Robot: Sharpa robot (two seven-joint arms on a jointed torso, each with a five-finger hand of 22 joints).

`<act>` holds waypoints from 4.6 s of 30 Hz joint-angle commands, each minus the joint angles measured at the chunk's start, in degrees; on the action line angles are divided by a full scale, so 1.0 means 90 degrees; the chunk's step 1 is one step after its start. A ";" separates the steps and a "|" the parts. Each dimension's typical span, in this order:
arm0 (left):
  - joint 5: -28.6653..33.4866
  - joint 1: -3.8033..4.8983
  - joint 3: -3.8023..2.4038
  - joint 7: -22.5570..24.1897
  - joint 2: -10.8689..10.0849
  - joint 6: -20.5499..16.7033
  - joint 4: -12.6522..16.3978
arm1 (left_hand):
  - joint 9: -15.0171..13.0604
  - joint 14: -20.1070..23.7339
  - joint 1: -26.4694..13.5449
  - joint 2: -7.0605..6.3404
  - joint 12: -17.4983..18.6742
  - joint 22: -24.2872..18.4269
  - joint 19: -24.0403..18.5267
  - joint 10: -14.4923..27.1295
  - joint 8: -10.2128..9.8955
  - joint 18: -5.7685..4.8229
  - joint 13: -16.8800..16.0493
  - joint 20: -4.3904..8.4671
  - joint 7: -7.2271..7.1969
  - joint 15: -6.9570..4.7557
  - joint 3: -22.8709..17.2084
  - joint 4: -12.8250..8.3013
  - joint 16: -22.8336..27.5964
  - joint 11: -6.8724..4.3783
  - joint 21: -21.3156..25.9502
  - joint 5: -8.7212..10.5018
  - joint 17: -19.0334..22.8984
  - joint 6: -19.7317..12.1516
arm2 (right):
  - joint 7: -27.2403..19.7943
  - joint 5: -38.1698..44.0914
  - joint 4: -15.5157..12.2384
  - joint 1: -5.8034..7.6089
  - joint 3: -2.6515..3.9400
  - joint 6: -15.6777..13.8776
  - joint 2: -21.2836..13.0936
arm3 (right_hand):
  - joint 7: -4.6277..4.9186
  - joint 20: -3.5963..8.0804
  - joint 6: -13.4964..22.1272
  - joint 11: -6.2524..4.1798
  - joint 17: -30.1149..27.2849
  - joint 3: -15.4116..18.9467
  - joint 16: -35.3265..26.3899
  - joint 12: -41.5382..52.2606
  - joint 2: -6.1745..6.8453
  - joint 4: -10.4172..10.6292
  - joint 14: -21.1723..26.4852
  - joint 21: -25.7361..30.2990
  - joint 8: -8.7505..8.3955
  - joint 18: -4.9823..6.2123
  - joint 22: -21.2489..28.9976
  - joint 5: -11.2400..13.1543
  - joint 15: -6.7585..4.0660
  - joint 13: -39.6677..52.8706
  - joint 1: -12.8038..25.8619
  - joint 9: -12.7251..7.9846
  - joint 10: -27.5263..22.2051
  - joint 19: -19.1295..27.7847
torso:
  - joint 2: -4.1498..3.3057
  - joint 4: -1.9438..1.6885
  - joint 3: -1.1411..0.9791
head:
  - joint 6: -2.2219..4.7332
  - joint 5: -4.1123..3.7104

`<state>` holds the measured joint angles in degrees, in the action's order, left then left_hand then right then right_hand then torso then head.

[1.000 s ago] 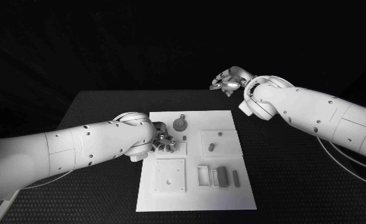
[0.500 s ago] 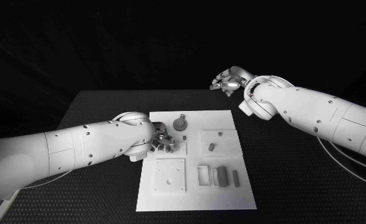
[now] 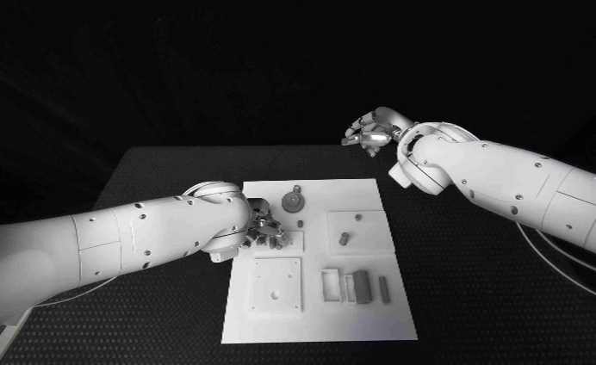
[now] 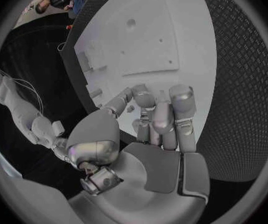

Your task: Assemble the parts on the task board

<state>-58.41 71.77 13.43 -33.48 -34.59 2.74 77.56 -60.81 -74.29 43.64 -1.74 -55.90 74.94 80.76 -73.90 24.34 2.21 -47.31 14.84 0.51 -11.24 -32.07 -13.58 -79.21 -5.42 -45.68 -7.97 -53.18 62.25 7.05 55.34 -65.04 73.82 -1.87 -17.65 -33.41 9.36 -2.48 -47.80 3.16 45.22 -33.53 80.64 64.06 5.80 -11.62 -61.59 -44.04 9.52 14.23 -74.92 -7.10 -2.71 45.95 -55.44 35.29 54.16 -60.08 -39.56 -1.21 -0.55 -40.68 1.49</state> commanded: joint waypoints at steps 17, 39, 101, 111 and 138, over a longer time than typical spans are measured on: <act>-0.0006 -0.0029 0.0022 -0.0041 -0.0020 0.0061 -0.0012 | 0.0101 0.0012 -0.0145 -0.0424 0.0016 0.0038 -0.0003 0.0076 -0.0033 0.0329 -0.0022 0.0051 0.0017 -0.0020 0.0105 0.0284 0.0071 -0.0013 0.0087 0.0122 0.0017 -0.0006 | -0.0018 -0.0003 0.0003 -0.0003 0.0001 0.0066 -0.0009 | 0.0041 -0.0019 -0.0002 0.0010 -0.0009 0.0017 0.0030 0.0040 -0.0003 0.0019 0.0002 0.0041 -0.0009 0.0085 -0.0114 -0.0015 -0.0026 -0.0011 0.0051 -0.0010 -0.0052 0.0037 | 0.0000 0.0000 0.0002 | 0.0000 -0.0003; -0.0005 -0.0030 0.0021 -0.0033 -0.0025 0.0012 -0.0014 | 0.0150 0.0012 0.0010 -0.0413 0.0014 0.0059 -0.0019 0.0129 -0.0005 0.0348 -0.0053 0.0070 0.0032 -0.0019 0.0062 0.0420 0.0108 -0.0011 0.0125 0.0284 -0.0004 -0.0072 | -0.0014 -0.0004 -0.0002 -0.0007 0.0001 0.0072 -0.0017 | 0.0041 -0.0016 0.0001 0.0011 -0.0013 0.0006 0.0032 0.0043 -0.0010 0.0009 0.0002 0.0043 -0.0010 0.0085 -0.0114 -0.0015 -0.0026 -0.0016 0.0040 -0.0014 -0.0052 0.0036 | 0.0001 0.0001 -0.0003 | -0.0007 0.0002; 0.0231 -0.0027 0.0021 -0.0036 0.0046 -0.0078 -0.0179 | 0.0302 -0.0015 0.0502 0.0664 0.0050 0.0102 -0.0036 0.0087 0.0024 0.0250 -0.0050 -0.0007 0.0052 0.0026 -0.0479 -0.0206 0.0147 0.0025 0.0106 -0.0281 -0.0034 -0.0023 | 0.0000 -0.0004 0.0025 -0.0038 -0.0001 0.0108 -0.0010 | 0.0042 -0.0015 0.0001 0.0012 -0.0020 -0.0001 0.0039 0.0053 -0.0021 0.0010 0.0001 0.0043 -0.0007 0.0085 -0.0116 -0.0014 -0.0025 -0.0027 0.0049 -0.0021 -0.0053 0.0030 | 0.0001 0.0004 -0.0005 | -0.0056 0.0010; 0.0256 -0.0027 0.0021 -0.0010 0.0055 -0.0131 -0.0174 | 0.0306 -0.0015 0.0500 0.0663 0.0052 0.0102 -0.0037 0.0086 0.0022 0.0246 -0.0048 -0.0012 0.0053 0.0027 -0.0484 -0.0211 0.0147 0.0026 0.0105 -0.0270 -0.0034 -0.0023 | -0.0003 -0.0004 0.0031 -0.0039 -0.0001 0.0102 -0.0003 | 0.0042 -0.0015 0.0002 0.0012 -0.0021 -0.0001 0.0039 0.0054 -0.0020 0.0009 0.0001 0.0043 -0.0007 0.0085 -0.0116 -0.0014 -0.0025 -0.0029 0.0050 -0.0022 -0.0054 0.0030 | 0.0001 -0.0001 0.0001 | -0.0060 -0.0003; 0.0169 -0.0033 0.0020 0.0084 0.0151 -0.0270 -0.0229 | 0.0315 -0.0015 0.0512 0.0651 0.0058 0.0100 -0.0037 0.0084 0.0021 0.0244 -0.0042 -0.0014 0.0054 0.0028 -0.0505 -0.0232 0.0151 0.0026 0.0105 -0.0237 -0.0033 -0.0023 | 0.0002 -0.0004 0.0037 -0.0049 -0.0001 0.0116 0.0006 | 0.0042 -0.0014 0.0002 0.0012 -0.0024 -0.0002 0.0042 0.0057 -0.0023 0.0008 0.0001 0.0043 -0.0006 0.0085 -0.0116 -0.0014 -0.0025 -0.0033 0.0054 -0.0024 -0.0054 0.0028 | -0.0001 0.0005 -0.0001 | -0.0049 -0.0070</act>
<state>-56.74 71.53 13.60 -33.39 -33.42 0.46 75.42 -58.03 -74.20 43.72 0.37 -55.62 74.92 80.18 -72.88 24.36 1.49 -47.77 14.62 1.11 -10.72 -35.28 -14.54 -77.88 -5.02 -44.65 -9.93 -53.39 61.60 7.22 55.25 -64.71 73.40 -1.88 -17.27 -33.41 9.43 -2.48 -47.75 3.17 45.10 -33.53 80.64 64.29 5.81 -11.62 -61.68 -44.04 9.52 14.14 -74.92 -7.10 -2.61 45.71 -55.45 35.17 54.16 -60.08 -39.56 -1.20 -0.55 -41.11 0.85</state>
